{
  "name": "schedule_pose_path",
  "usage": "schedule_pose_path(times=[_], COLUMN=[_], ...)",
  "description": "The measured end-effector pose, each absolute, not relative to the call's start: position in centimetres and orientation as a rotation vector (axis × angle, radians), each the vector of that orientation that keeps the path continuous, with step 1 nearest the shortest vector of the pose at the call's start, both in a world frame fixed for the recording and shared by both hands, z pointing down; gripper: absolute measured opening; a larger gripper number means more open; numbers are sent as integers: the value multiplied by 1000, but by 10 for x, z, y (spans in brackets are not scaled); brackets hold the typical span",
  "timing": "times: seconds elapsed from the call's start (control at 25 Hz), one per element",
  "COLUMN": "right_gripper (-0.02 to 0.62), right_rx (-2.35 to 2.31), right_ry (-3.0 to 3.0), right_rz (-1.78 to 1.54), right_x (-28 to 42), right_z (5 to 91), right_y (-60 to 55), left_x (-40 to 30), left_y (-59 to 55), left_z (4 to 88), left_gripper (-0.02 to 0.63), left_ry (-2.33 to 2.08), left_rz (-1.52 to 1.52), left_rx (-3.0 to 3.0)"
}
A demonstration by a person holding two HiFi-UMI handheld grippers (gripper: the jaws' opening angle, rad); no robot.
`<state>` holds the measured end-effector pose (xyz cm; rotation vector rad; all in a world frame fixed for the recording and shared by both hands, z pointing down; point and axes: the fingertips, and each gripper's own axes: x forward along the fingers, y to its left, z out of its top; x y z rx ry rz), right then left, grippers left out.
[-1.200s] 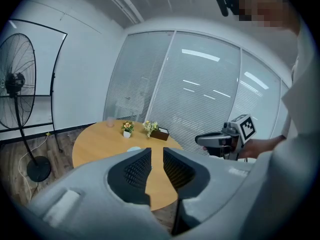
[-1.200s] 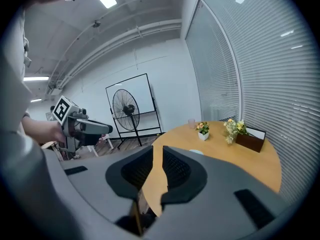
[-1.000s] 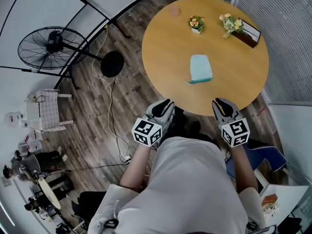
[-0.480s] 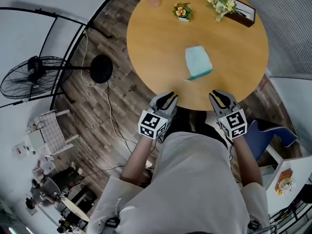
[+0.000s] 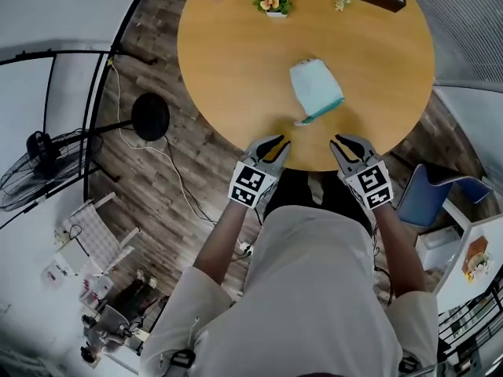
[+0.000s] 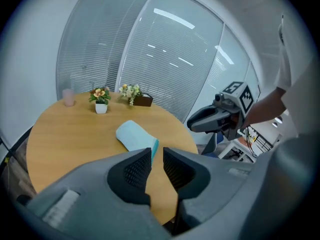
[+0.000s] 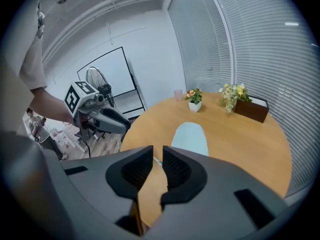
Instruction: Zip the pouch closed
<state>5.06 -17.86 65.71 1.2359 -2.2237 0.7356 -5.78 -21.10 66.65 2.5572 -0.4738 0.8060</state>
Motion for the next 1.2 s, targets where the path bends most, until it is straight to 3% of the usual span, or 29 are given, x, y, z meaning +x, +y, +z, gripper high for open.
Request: schedule_pose_path(times=[0.96,1.2], right_gripper=[63,67], right_rx=[997,927], right_ry=[-2037,-2007], right_rz=[849,770], right_x=[13,7], right_z=[819,839], right_y=[-194,-202], left_x=[-20,-18], left_y=[-210,-209], left_z=[822,829], left_gripper=[81,41], left_ry=[103,154], left_rz=[1283,1269], left_rx=[2654,2646])
